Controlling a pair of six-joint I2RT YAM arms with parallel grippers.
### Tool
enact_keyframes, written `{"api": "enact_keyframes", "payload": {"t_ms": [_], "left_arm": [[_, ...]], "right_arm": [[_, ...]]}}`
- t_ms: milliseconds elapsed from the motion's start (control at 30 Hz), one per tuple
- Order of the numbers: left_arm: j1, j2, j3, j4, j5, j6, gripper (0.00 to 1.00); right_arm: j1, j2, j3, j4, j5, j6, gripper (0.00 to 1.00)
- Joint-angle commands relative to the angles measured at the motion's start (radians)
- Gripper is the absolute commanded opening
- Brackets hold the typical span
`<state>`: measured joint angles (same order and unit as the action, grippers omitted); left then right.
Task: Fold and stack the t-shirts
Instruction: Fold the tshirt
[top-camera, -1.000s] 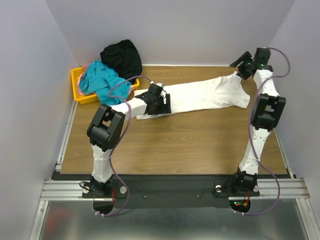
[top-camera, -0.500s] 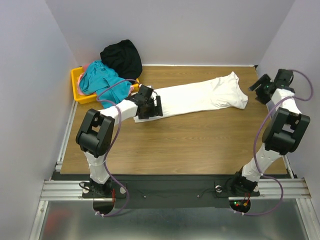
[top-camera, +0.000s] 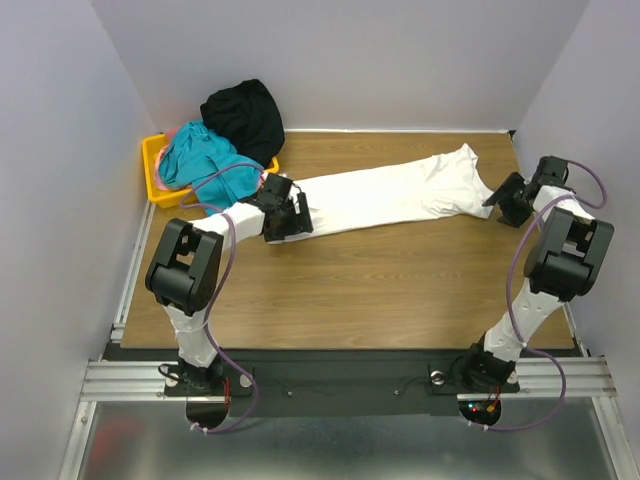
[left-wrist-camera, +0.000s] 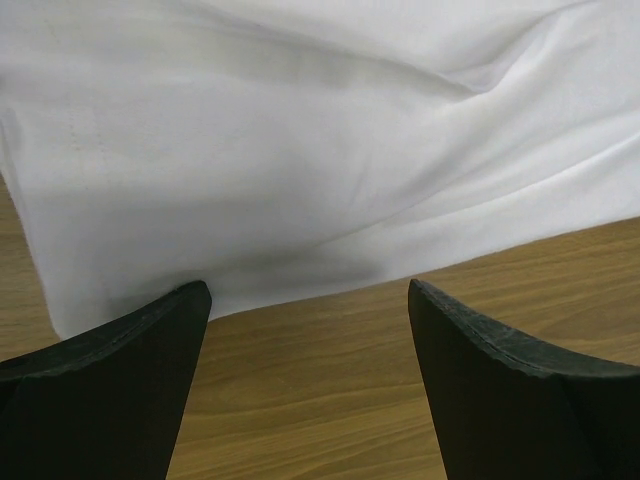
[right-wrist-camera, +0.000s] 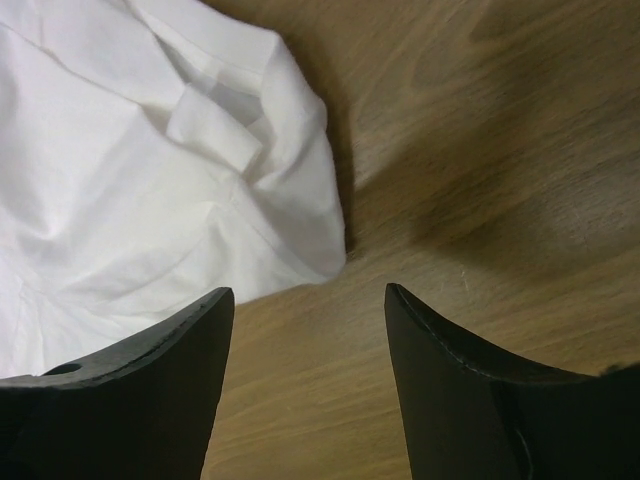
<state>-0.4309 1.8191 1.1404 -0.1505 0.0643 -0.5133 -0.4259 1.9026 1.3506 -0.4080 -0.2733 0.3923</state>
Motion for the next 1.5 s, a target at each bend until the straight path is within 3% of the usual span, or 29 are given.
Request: {"api": "enact_keyframes", "payload": {"t_ms": [0,767,1100,1200,1333,1467], "left_arm": [[0.035,-0.03,-0.037,0.005,-0.047,0.013,0.93],[0.077,-0.057,-0.031,-0.011,0.005,0.006,0.93],[0.08,-0.061,-0.054,-0.012,0.012,0.006,0.93],[0.081,-0.066,-0.064,-0.012,0.014,0.006,0.93],[0.093,-0.075,-0.086,-0.015,0.015,0.009,0.93],[0.103,-0.081,-0.119,-0.015,0.019,0.012,0.93]], "right_arm": [[-0.007,0.035,0.057,0.041,0.002,-0.032,0.67],[0.053,0.085,0.081,0.063,-0.04,-0.082,0.61],[0.072,0.11,0.075,0.063,-0.038,-0.098,0.5],[0.072,0.11,0.064,0.063,-0.035,-0.101,0.39],[0.072,0.099,0.065,0.061,-0.026,-0.099,0.1],[0.07,0.089,0.071,0.058,0.0,-0.109,0.0]]}}
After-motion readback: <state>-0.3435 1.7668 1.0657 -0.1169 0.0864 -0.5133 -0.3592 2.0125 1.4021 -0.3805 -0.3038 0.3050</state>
